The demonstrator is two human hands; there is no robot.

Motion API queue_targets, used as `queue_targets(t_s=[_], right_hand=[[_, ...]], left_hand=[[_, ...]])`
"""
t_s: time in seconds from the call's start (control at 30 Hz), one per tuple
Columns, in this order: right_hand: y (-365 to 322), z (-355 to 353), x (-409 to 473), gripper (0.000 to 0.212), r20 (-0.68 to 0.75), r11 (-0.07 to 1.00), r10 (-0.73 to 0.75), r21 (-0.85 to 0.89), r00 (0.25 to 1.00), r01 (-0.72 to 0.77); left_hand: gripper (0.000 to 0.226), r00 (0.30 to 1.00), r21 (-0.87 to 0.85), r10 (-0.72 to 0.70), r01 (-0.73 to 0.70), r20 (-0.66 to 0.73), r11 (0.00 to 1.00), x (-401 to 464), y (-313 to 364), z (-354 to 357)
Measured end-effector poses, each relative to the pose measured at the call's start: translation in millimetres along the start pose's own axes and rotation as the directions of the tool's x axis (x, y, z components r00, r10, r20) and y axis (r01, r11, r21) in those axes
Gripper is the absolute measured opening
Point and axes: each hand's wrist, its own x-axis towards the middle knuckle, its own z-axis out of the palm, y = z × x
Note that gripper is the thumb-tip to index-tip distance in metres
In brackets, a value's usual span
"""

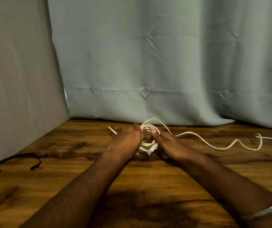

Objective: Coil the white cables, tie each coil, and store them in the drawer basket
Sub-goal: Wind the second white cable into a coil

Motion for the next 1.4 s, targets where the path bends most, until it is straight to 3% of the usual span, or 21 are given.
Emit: queue_targets(t_s=[0.07, 0.2, 0.47, 0.57, 0.8, 1.1, 1.3, 1.4], right_hand=[[-1.5, -3.0, -2.8, 0.044, -0.002, 0.99, -0.027, -0.138, 1.0, 0.026], [4.7, -3.5, -1.0, 0.064, 0.039, 0.991, -0.024, -0.129, 0.999, 0.029], [13.3, 0.6, 4.5, 0.035, -0.063, 0.992, 0.059, 0.116, 0.996, -0.051], [17.6, 3.2, 6.8, 0.042, -0.09, 0.997, 0.03, 0.069, 0.995, -0.023], [23.6, 5.1, 11.7, 0.038, -0.139, 0.991, -0.052, -0.126, 0.989, 0.034], [18.1, 1.5, 3.9, 0.04, -0.12, 0.997, -0.071, -0.043, 0.99, 0.066], [20.4, 3.1, 3.5, 0.041, -0.132, 0.999, -0.039, -0.017, 0.99, 0.037], [28.1, 6.5, 13.7, 0.062, -0.134, 0.999, -0.036, -0.015, 0.99, 0.034]], left_hand=[[0.035, 0.998, -0.04, -0.055, 0.055, 0.005, 0.998, 1.0, -3.6, -0.9], [0.033, 0.998, -0.101, -0.056, 0.06, 0.042, 0.993, -1.2, -4.2, 0.0], [0.026, 0.999, -0.305, -0.032, 0.034, 0.011, 0.952, -4.9, 0.3, 8.1], [0.024, 1.0, -0.373, -0.015, 0.019, 0.014, 0.928, -6.1, -5.4, 10.9], [0.027, 0.999, -0.217, -0.018, 0.007, -0.048, 0.976, -9.7, -9.5, 7.8], [0.043, 0.986, -0.241, -0.095, 0.059, -0.14, 0.969, -20.4, -14.1, -1.2], [0.024, 0.967, -0.278, -0.095, 0.026, -0.237, 0.96, -57.4, -11.8, -18.1], [0.016, 0.949, -0.244, -0.11, 0.037, -0.295, 0.969, -78.0, -32.6, -23.3]])
